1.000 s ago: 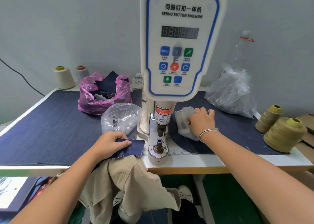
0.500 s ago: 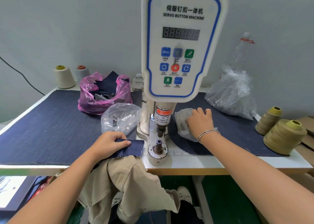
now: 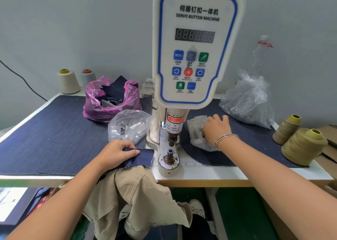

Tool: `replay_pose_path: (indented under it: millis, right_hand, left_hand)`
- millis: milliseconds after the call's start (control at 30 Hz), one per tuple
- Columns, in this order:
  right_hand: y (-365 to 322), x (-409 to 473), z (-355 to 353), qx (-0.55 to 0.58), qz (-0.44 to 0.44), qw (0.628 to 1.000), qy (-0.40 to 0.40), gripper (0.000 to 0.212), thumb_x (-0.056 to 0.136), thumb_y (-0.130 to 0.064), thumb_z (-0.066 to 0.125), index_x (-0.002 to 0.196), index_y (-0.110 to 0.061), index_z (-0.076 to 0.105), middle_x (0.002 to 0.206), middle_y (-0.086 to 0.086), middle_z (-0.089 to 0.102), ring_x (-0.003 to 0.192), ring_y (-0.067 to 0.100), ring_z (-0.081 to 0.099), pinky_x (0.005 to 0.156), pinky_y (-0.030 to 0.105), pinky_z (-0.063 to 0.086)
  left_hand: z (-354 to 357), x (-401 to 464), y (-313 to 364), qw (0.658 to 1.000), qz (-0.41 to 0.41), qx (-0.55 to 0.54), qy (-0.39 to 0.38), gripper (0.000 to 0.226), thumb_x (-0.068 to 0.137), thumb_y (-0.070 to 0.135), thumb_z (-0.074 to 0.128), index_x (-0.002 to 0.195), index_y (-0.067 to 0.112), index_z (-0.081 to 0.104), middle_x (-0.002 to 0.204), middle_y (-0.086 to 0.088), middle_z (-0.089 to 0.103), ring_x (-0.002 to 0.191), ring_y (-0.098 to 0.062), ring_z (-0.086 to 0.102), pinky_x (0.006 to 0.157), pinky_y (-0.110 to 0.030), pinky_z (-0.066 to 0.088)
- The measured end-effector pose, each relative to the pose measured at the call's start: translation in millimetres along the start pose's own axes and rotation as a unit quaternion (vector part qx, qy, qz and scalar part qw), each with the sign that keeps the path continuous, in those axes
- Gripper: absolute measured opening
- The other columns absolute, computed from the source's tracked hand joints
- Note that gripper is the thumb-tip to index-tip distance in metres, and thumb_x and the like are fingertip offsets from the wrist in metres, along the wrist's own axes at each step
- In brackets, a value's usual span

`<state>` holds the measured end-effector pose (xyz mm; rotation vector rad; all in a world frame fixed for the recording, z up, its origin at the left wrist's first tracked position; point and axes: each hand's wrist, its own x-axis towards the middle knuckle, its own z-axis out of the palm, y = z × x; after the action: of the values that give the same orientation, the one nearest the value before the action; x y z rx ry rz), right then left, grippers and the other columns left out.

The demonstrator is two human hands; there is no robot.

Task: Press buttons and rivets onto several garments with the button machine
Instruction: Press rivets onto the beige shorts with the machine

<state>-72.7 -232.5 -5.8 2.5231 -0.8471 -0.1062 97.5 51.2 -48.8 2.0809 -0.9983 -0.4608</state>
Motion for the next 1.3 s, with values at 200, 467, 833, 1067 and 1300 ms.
replay_pose_path:
  millis: [200, 467, 833, 1067, 1300]
  right_hand:
    - [7, -1, 0, -0.039, -0.052, 0.998, 0.011, 0.023, 0.094, -0.028, 0.047, 0.110, -0.025, 0.063, 0.113, 0.000, 0.055, 0.107, 0.021, 0.047, 0.094, 0.038, 0.028]
    - [3, -3, 6, 0.051, 0.023, 0.998, 0.027, 0.024, 0.094, -0.025, 0.043, 0.104, -0.030, 0.064, 0.108, -0.001, 0.051, 0.102, 0.021, 0.042, 0.083, 0.034, 0.029]
    - [-1, -2, 7, 0.046, 0.033, 0.997, 0.048, 0.020, 0.093, -0.026, 0.047, 0.098, -0.029, 0.066, 0.106, -0.003, 0.051, 0.103, 0.019, 0.041, 0.087, 0.037, 0.028]
    - [4, -4, 4, 0.039, 0.012, 0.998, 0.052, 0.020, 0.094, -0.029, 0.046, 0.096, -0.028, 0.066, 0.105, -0.002, 0.051, 0.104, 0.019, 0.042, 0.089, 0.037, 0.028]
    - [13, -8, 2, 0.055, -0.009, 0.997, 0.048, 0.025, 0.094, -0.038, 0.045, 0.098, -0.026, 0.067, 0.107, -0.002, 0.051, 0.104, 0.020, 0.042, 0.088, 0.036, 0.028]
  left_hand:
    - [1, 0, -1, 1.000, -0.002, 0.003, -0.003, 0.024, 0.084, 0.025, 0.074, 0.061, 0.032, 0.067, 0.065, 0.008, 0.065, 0.062, -0.002, 0.056, 0.068, -0.026, 0.044]
    - [0, 0, -2, 1.000, -0.002, 0.007, -0.005, 0.021, 0.084, 0.027, 0.074, 0.063, 0.031, 0.068, 0.068, 0.005, 0.067, 0.063, -0.003, 0.058, 0.069, -0.027, 0.046]
    - [0, 2, -4, 1.000, -0.001, 0.005, -0.002, 0.023, 0.084, 0.027, 0.074, 0.062, 0.032, 0.067, 0.067, 0.008, 0.066, 0.062, 0.000, 0.056, 0.067, -0.024, 0.045]
    - [0, 1, -3, 1.000, -0.003, 0.003, 0.000, 0.021, 0.083, 0.027, 0.074, 0.063, 0.030, 0.068, 0.068, 0.006, 0.067, 0.062, -0.001, 0.057, 0.068, -0.025, 0.045]
    - [0, 1, -2, 1.000, -0.003, 0.007, 0.001, 0.022, 0.083, 0.027, 0.074, 0.062, 0.030, 0.067, 0.069, 0.006, 0.066, 0.061, 0.000, 0.056, 0.067, -0.024, 0.044]
